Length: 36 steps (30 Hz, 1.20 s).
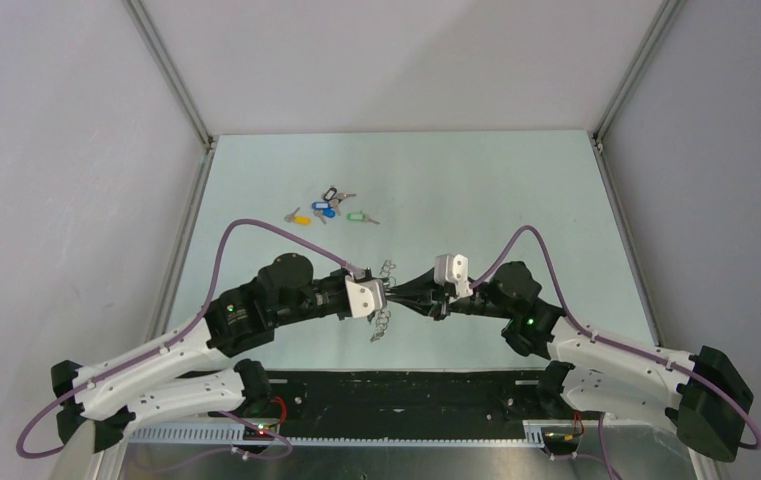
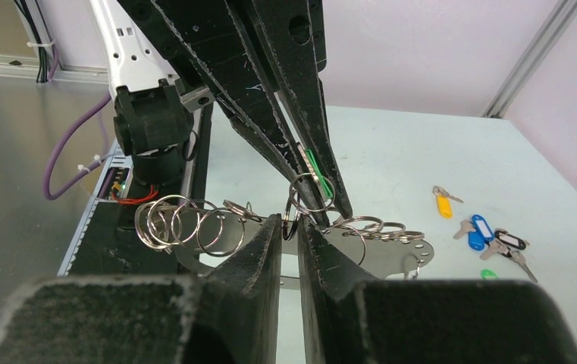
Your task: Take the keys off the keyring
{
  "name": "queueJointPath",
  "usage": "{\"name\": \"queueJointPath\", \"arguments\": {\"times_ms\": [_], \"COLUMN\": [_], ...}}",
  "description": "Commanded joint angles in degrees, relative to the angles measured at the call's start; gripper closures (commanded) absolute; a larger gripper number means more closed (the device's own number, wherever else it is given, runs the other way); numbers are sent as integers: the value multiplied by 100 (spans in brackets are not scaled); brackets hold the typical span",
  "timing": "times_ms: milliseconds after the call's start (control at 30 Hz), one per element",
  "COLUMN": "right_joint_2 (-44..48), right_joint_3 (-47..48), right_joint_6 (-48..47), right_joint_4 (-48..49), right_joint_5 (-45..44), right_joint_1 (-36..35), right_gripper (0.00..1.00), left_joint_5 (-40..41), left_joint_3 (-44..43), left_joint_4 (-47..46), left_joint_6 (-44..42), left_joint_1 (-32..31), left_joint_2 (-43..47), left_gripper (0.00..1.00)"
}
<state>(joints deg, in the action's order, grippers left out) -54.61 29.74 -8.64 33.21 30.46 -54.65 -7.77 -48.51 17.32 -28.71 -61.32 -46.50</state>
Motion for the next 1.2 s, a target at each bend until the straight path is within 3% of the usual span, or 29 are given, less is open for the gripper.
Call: {"name": "queueJointPath", "arguments": {"times_ms": [0,133,500,700,900,1167], "right_joint_2": [-32,-1,185,116,-40,-89], "right_joint_3": [278,278,277,278,278,278], "right_joint_6": [62,89,141,252,378,465], "right_joint_4": [240,264,136,278,533,713], "right_joint_5": [-6,-77,-261,-288,-257,-264], "right_joint_1": [-41,-43,-36,-36,-32,-21], "right_gripper": [84,87,85,95,87,86], "left_joint_5": [13,23,119,155,132,131], "left_joint_3": [-26,-11,4,8,-1,0], "left_joint_4": [-250,-254,-249,-234,-209,-197], "left_joint_6": [-89,-100,-149,-212,-237,-265], "left_joint_1": [15,15,15,8,6,4], "left_joint_2": [18,10,-18,-63,-93,-88], "left_gripper": [100,100,100,100,100,100]}}
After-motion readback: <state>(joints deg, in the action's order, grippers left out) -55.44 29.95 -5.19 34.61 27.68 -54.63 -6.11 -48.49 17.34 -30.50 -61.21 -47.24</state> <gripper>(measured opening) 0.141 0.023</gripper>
